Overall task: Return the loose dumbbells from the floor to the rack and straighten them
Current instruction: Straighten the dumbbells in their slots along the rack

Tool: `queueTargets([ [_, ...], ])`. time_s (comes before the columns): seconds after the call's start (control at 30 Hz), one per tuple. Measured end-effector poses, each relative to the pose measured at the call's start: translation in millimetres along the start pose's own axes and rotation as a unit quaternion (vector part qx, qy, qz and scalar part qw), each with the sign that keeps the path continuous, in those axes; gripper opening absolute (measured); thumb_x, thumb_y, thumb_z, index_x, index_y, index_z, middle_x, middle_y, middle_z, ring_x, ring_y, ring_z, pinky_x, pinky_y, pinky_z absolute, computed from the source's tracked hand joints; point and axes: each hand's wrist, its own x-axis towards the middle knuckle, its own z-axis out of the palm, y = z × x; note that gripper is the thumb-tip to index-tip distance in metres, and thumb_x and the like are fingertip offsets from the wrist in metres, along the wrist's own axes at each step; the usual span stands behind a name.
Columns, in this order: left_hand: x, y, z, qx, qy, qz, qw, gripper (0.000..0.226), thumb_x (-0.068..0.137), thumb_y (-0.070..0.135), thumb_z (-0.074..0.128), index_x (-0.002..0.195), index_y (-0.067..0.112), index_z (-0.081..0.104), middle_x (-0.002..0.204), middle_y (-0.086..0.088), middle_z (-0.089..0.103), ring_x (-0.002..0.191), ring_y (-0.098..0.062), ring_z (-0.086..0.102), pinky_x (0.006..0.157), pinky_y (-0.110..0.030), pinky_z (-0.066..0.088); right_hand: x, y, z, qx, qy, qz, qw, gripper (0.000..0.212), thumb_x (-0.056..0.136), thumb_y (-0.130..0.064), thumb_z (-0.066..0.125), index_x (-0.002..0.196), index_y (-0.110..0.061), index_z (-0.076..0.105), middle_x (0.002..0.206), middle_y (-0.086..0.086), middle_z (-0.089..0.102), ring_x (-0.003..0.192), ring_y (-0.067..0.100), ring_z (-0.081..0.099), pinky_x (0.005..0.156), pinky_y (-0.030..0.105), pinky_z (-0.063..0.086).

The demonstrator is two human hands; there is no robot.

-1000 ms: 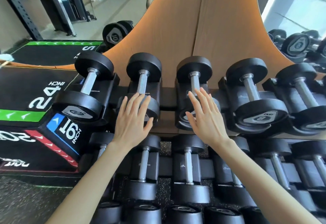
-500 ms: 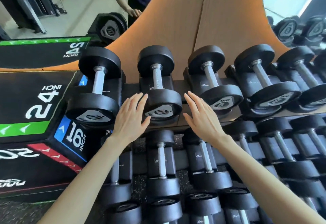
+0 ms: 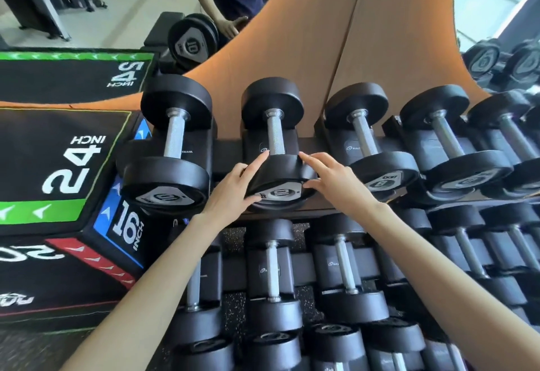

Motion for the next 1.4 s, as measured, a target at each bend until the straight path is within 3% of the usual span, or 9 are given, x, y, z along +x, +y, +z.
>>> queueTargets([
  [0.17, 5.9, -3.3, 2.9, -0.079, -0.012, -0.007, 0.997, 0.111, 0.078, 0.015, 0.076, 0.136, 0.063, -0.006, 0.11, 0.002, 0.044, 0.091, -0.018, 0.053, 0.08, -0.025, 0.037, 7.6, -0.3, -5.8, 0.005, -0.039, 0.004, 0.999, 0.067, 0.089, -0.025, 0.06, 0.146, -0.019, 0.026, 0.133, 0.008, 0.044, 0.093, 0.038, 0.057, 0.086, 0.041, 0.045],
  [0.3, 11.1, -1.5, 0.6, -0.086, -0.035, -0.004, 0.996, 0.116, 0.076, 0.01, 0.076, 0.134, 0.066, -0.007, 0.116, -0.002, 0.046, 0.097, -0.021, 0.055, 0.09, -0.034, 0.044, 9.1, 0.0, -4.5, 0.072, -0.05, 0.023, 0.996, 0.066, 0.088, -0.015, 0.06, 0.145, -0.022, 0.027, 0.14, 0.006, 0.04, 0.11, 0.034, 0.052, 0.09, 0.037, 0.039],
  [0.4, 15.9, 2.3, -4.7, -0.028, -0.054, -0.005, 0.998, 0.121, 0.076, 0.012, 0.077, 0.129, 0.068, -0.016, 0.104, -0.003, 0.043, 0.077, -0.022, 0.053, 0.077, -0.037, 0.046, 7.6, 2.0, -1.8, 0.106, -0.041, 0.028, 0.993, 0.062, 0.088, -0.011, 0.059, 0.142, -0.021, 0.03, 0.14, 0.005, 0.039, 0.112, 0.036, 0.051, 0.09, 0.038, 0.041],
  [0.6, 26.4, 17.2, -19.8, 0.112, -0.108, 0.015, 0.988, 0.112, 0.081, 0.023, 0.072, 0.138, 0.052, -0.02, 0.094, -0.003, 0.036, 0.078, -0.023, 0.049, 0.071, -0.037, 0.045, 1.6, 19.3, 9.0, 0.156, -0.019, 0.026, 0.987, 0.059, 0.085, -0.005, 0.061, 0.136, -0.017, 0.036, 0.128, 0.005, 0.044, 0.103, 0.033, 0.053, 0.091, 0.044, 0.044],
  [0.77, 48.4, 45.2, -32.4, 0.315, -0.135, 0.072, 0.937, 0.108, 0.086, 0.027, 0.065, 0.141, 0.041, -0.027, 0.103, -0.01, 0.043, 0.086, -0.026, 0.057, 0.063, -0.035, 0.041, -8.6, 30.4, 28.9, 0.352, 0.006, 0.08, 0.933, 0.057, 0.081, 0.013, 0.057, 0.131, -0.009, 0.041, 0.123, 0.012, 0.044, 0.115, 0.023, 0.052, 0.101, 0.026, 0.044],
  [0.9, 55.2, 56.8, -32.6, 0.363, -0.14, 0.092, 0.917, 0.097, 0.09, 0.019, 0.056, 0.144, 0.035, -0.023, 0.118, -0.016, 0.046, 0.087, -0.028, 0.061, 0.059, -0.033, 0.039, -9.1, 30.7, 33.9, 0.35, -0.005, 0.097, 0.932, 0.057, 0.083, 0.009, 0.058, 0.133, -0.01, 0.038, 0.129, 0.014, 0.045, 0.109, 0.023, 0.058, 0.097, 0.031, 0.046],
  [1.07, 16.0, 7.9, -19.4, 0.067, -0.016, 0.063, 0.996, 0.1, 0.081, 0.031, 0.07, 0.145, 0.043, -0.007, 0.113, -0.003, 0.043, 0.105, -0.026, 0.052, 0.075, -0.04, 0.048, 9.9, 11.8, 7.1, 0.159, -0.014, -0.011, 0.987, 0.063, 0.082, -0.034, 0.068, 0.134, -0.012, 0.04, 0.127, 0.004, 0.047, 0.106, 0.021, 0.052, 0.093, 0.03, 0.041],
  [1.17, 5.5, -7.7, 4.0, -0.124, 0.042, 0.072, 0.989, 0.08, 0.084, 0.031, 0.067, 0.147, 0.027, 0.018, 0.126, -0.001, 0.044, 0.117, -0.019, 0.047, 0.098, -0.034, 0.041, 16.3, -14.8, 4.9, 0.132, 0.033, -0.081, 0.987, 0.068, 0.081, -0.05, 0.06, 0.132, -0.01, 0.042, 0.128, 0.005, 0.047, 0.111, 0.022, 0.049, 0.09, 0.031, 0.042],
  [1.4, 8.8, -17.3, 20.0, -0.215, 0.091, 0.1, 0.967, 0.063, 0.09, 0.035, 0.051, 0.146, 0.023, 0.026, 0.13, 0.008, 0.042, 0.124, -0.005, 0.041, 0.105, -0.015, 0.027, 34.4, -0.5, 29.0, 0.187, 0.074, -0.089, 0.976, 0.075, 0.07, -0.072, 0.053, 0.113, -0.01, 0.052, 0.099, -0.007, 0.051, 0.088, 0.004, 0.047, 0.074, 0.013, 0.034],
])
